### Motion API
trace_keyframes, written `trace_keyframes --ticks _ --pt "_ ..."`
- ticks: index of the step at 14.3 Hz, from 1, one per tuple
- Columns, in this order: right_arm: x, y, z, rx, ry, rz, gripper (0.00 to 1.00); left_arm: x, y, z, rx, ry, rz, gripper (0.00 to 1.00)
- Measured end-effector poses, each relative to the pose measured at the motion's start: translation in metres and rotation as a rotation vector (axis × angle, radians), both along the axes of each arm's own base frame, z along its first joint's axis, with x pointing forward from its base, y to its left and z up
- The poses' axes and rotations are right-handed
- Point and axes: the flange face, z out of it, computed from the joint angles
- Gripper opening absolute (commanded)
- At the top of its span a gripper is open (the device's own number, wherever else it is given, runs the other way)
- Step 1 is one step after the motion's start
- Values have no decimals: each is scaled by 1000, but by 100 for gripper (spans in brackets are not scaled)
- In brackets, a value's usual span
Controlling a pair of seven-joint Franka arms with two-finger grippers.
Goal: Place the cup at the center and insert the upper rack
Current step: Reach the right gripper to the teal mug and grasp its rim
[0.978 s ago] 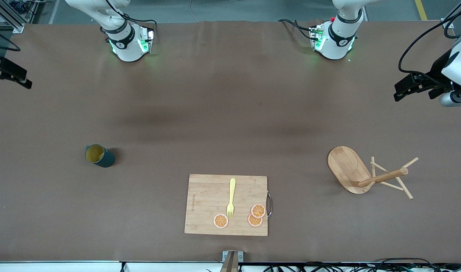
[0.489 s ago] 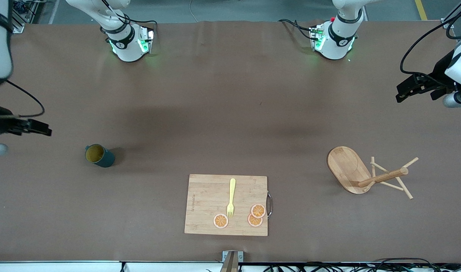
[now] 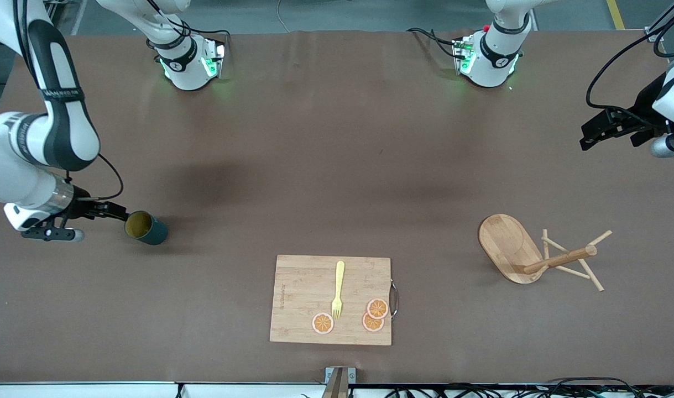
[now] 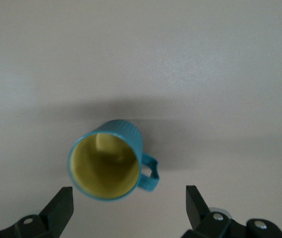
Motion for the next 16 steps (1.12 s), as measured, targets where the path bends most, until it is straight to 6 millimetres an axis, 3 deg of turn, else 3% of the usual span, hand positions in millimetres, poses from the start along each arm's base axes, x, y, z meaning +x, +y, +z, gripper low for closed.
trace_keyframes --ticks 3,5,6,8,9,10,16 --pt "2 -13 -49 -9 6 14 98 0 0 0 0 0 0 100" --pt "3 -14 -64 -9 19 17 88 0 0 0 0 0 0 100" --pt "5 -14 -66 -9 20 19 74 0 0 0 0 1 1 100" --pt "6 -14 -69 -8 23 28 28 1 1 -1 0 -1 2 100" --pt "7 -13 -71 -7 25 40 10 2 1 -1 -2 -7 2 100" --pt "7 -12 -71 -7 24 52 2 4 1 -1 -3 -16 2 100" --pt "13 -5 -66 3 24 69 0 8 4 -8 -6 -10 5 100"
